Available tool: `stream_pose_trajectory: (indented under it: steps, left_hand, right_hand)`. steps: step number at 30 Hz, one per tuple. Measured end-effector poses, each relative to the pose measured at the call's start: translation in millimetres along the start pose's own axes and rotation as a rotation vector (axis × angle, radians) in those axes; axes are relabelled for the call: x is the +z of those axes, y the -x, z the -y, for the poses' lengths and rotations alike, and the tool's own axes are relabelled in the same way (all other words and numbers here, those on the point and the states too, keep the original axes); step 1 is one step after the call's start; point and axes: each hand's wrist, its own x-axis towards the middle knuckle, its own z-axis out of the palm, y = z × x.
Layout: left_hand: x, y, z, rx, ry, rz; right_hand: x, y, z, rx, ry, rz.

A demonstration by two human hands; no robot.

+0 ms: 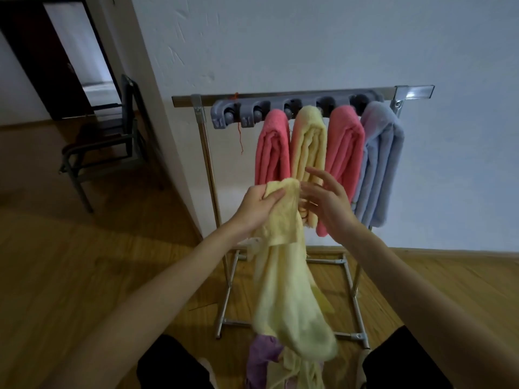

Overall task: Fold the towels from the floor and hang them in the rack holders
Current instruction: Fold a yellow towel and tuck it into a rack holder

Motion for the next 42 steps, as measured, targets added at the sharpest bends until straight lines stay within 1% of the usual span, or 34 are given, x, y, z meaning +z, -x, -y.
stream_pose_trajectory:
  steps: [1, 2, 4, 5, 6, 8, 10, 11, 14, 16, 17, 20, 25, 29, 32, 34, 35, 38, 39, 41, 42]
  left_hand:
    - [1, -3, -2, -0.011, 0.025, -0.01]
    - [2, -5, -3, -0.025, 0.049, -0.014]
    - [2, -8, -5, -0.054, 0.087, 0.0]
    - [2, -9, -6, -0.068, 0.103, 0.013]
    - [2, -10, -6, -0.085, 0.124, 0.026]
    - [0, -10, -8, -0.128, 0.174, 0.05]
    - [-3, -11, -9, -0.162, 0.19, 0.056]
    - [-4, -11, -10, -0.174, 0.188, 0.055]
    - [-6, -13, -15, -0.201, 0.168, 0.058]
    - [-8, -14, -18, -0.212, 0.138, 0.063]
    - [-8, -15, -20, -0.214, 0.125, 0.072]
    - [-13, -21, -25, -0.212, 0.089, 0.106]
    - [-16, -33, -29, -0.199, -0.048, 0.141]
    - [-13, -33, -22, -0.234, -0.021, 0.217]
    - [-10, -28, -14, -0.241, 0.013, 0.239]
    - [-7, -24, -11, -0.183, -0.012, 0.184]
    - [-7, -22, -9, -0.13, -0.033, 0.124]
    - [-9, -11, -4, 0.119, -0.112, -0.11]
    - [-11, -5, -3, 0.197, -0.109, -0.126]
    - [-16, 8, 1, 0.314, -0.137, -0.05]
    - [-18, 14, 4, 0.367, -0.188, -0.003]
  right_hand:
    - [-1, 6, -4, -0.103, 0.136, 0.004]
    - [-3, 12, -6, -0.244, 0.297, 0.015]
    - [-7, 23, -11, -0.553, 0.619, 0.1]
    - [-10, 26, -14, -0.661, 0.758, 0.16]
    - [-13, 29, -17, -0.713, 0.877, 0.218]
    - [-16, 31, -22, -0.735, 1.064, 0.282]
    - [-16, 29, -26, -0.768, 1.166, 0.273]
    - [-14, 26, -27, -0.778, 1.178, 0.258]
    - [-9, 18, -25, -0.799, 1.104, 0.237]
    - [-3, 13, -22, -0.84, 0.997, 0.216]
    - [1, 11, -19, -0.829, 0.934, 0.199]
    - [15, 3, -3, -0.698, 0.718, 0.156]
    - [31, -5, 23, -0.326, 0.296, 0.146]
    - [34, -11, 32, -0.253, 0.167, 0.087]
    - [33, -16, 32, -0.244, 0.17, 0.008]
    - [31, -17, 28, -0.228, 0.184, -0.029]
    - [30, -16, 26, -0.213, 0.172, -0.044]
    - [26, -13, 21, -0.17, 0.097, -0.075]
    - [24, -12, 21, -0.16, 0.076, -0.082]
    - [23, -11, 21, -0.146, 0.033, -0.091]
    - [23, -10, 21, -0.144, 0.013, -0.093]
